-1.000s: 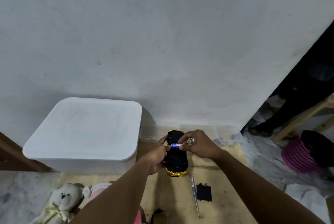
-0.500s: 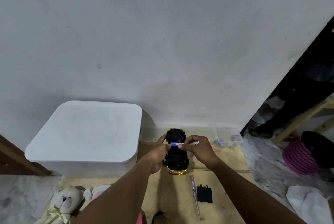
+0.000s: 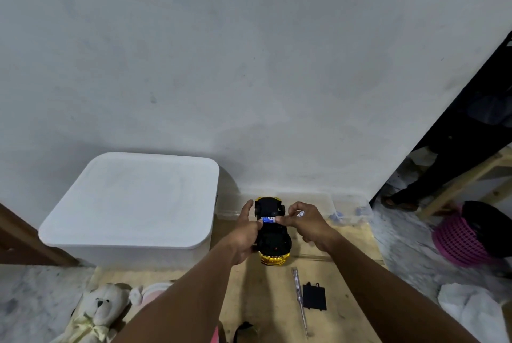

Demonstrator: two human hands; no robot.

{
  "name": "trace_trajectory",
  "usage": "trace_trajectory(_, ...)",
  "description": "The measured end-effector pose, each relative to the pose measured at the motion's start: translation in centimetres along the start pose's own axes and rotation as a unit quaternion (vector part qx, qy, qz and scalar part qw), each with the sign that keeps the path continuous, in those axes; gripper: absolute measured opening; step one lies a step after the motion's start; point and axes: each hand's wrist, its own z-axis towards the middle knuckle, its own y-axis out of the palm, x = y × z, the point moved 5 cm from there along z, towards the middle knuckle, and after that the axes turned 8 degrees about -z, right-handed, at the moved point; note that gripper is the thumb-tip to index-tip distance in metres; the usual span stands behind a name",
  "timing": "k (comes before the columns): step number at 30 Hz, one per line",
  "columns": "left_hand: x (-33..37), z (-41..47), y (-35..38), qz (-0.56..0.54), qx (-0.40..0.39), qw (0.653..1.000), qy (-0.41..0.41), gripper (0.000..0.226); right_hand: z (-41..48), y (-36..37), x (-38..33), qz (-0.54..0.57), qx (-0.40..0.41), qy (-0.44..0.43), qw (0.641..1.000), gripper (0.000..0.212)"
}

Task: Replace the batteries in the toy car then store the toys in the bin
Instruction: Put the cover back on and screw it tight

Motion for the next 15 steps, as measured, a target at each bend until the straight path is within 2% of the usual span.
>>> trace_trajectory(1,0.2,-0.1,0.0,0.005,0.003,1.0,0.012,0.058,0.1,-0.2,-0.4,-0.004,0.006,0.005,1.0,0.03)
trace_trajectory(3,0.5,-0.1,0.0,0.022,0.009,0.999,0.04,0.051,0.3,-0.6,-1.3,0.012,0.008,0.03,0.999,0.012)
trace_trajectory(7,1.1,0.1,-0.5,0.068,0.005,0.996,0.054,0.043,0.4,-1.1,-2.9,0.104,-0.049,0.039,0.993,0.031)
trace_trajectory(11,0.9,0.2,-0.9,0.09,-0.01,0.995,0.039,0.04,-0.2,-1.0,-4.3,0.187,-0.121,0.006,0.975,0.027)
trace_trajectory(15,0.5,0.2,-0.8,0.1,-0.022,0.994,0.032,0.04,-0.2,-0.4,-4.2,0.173,-0.162,-0.002,0.972,0.029)
